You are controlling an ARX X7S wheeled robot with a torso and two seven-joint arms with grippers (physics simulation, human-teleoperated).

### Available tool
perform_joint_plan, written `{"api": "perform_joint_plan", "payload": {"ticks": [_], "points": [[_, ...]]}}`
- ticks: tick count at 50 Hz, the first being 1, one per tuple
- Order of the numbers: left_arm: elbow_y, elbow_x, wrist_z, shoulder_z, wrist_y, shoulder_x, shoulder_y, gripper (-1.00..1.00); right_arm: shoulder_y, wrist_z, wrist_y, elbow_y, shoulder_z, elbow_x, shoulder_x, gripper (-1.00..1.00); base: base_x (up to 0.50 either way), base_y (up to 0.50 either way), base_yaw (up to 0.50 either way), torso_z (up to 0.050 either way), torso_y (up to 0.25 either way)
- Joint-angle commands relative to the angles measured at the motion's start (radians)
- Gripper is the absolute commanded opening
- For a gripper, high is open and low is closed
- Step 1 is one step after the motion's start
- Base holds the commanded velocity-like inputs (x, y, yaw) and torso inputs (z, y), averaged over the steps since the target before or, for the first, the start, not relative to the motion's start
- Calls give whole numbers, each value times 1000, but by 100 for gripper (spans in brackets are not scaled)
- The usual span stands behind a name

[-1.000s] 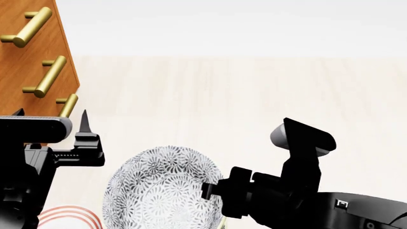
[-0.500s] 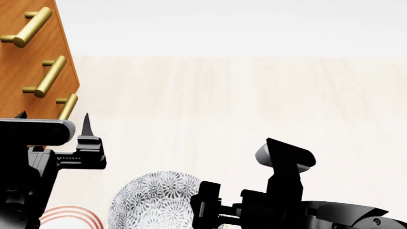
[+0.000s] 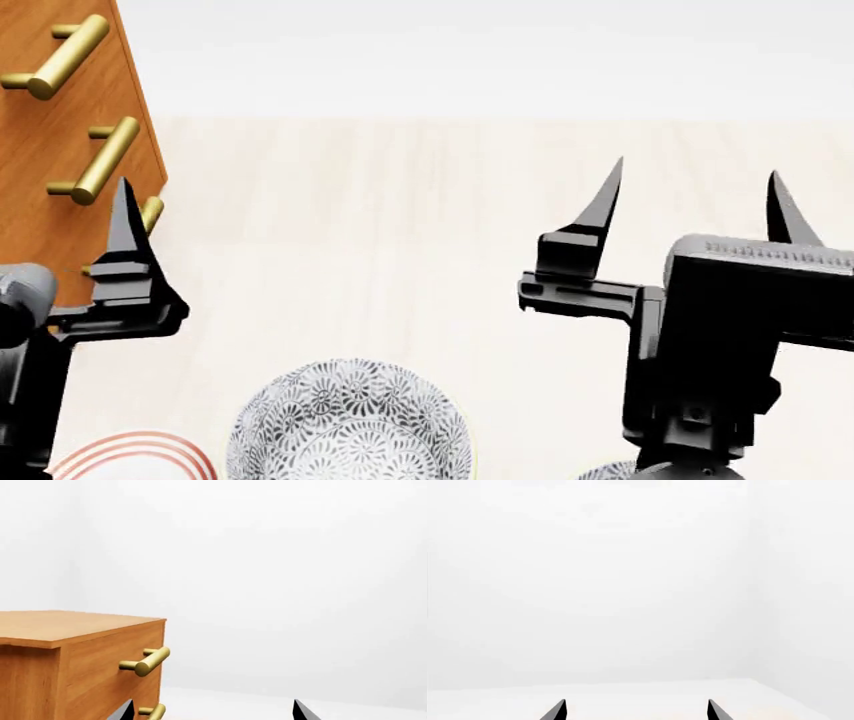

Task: Stack the bowl at the front on the bowl in the middle.

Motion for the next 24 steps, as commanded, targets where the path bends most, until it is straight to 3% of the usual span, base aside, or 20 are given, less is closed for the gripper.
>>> {"api": "perform_joint_plan", "payload": {"ticks": [1, 24], "points": [[136, 8, 9, -24, 221, 4, 107, 100, -121, 107, -250, -254, -77, -358, 29, 100, 0, 0, 0, 0, 0], [117, 45, 3, 8, 276, -4, 135, 100, -142, 107, -273, -205, -85, -354, 34, 100, 0, 0, 0, 0, 0]]}}
